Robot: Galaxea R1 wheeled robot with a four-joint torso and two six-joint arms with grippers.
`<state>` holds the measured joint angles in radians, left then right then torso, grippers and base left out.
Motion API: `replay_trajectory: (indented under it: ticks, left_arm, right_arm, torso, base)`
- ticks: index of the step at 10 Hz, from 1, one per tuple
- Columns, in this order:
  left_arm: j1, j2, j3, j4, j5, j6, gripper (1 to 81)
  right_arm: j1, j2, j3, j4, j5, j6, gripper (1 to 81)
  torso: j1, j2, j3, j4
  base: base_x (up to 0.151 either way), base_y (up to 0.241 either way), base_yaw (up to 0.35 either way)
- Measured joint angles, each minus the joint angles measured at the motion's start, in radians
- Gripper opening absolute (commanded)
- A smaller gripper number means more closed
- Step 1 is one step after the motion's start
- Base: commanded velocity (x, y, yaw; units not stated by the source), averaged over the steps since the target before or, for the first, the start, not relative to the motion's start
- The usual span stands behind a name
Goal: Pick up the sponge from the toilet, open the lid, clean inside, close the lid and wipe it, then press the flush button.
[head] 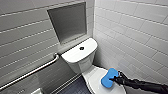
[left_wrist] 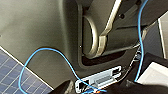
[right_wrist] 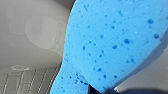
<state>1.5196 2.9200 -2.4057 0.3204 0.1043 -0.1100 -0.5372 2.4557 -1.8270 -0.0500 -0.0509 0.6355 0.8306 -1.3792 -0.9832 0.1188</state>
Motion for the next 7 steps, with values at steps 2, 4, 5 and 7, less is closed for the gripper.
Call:
replay_trajectory:
  ticks: [2,4,5,7]
  left_arm:
    - [0.000,0.000,0.000,0.000,0.001,0.000,81.1]
    - [0.000,0.000,0.000,-0.001,0.001,0.000,81.1]
    - [0.000,0.000,0.000,-0.001,0.002,0.000,81.1]
    - [0.005,0.000,0.000,-0.001,0.004,0.000,81.1]
  right_arm:
    - [0.008,0.038,-0.075,-0.001,0.002,0.030,1.0]
    - [0.009,0.044,-0.088,-0.003,0.008,0.043,1.0]
    - [0.009,0.044,-0.093,-0.003,0.010,0.043,1.0]
    - [0.008,0.042,-0.100,-0.003,0.021,0.046,1.0]
  torso:
    - [0.000,0.000,0.000,0.000]
    - [0.000,0.000,-0.014,0.000]
    - [0.000,0.000,-0.035,0.000]
    - [0.006,-0.009,-0.045,0.000]
  base:
    - [0.000,0.000,0.000]
    - [0.000,0.000,0.000]
    - [0.000,0.000,0.000]
    - [0.000,0.000,0.000]
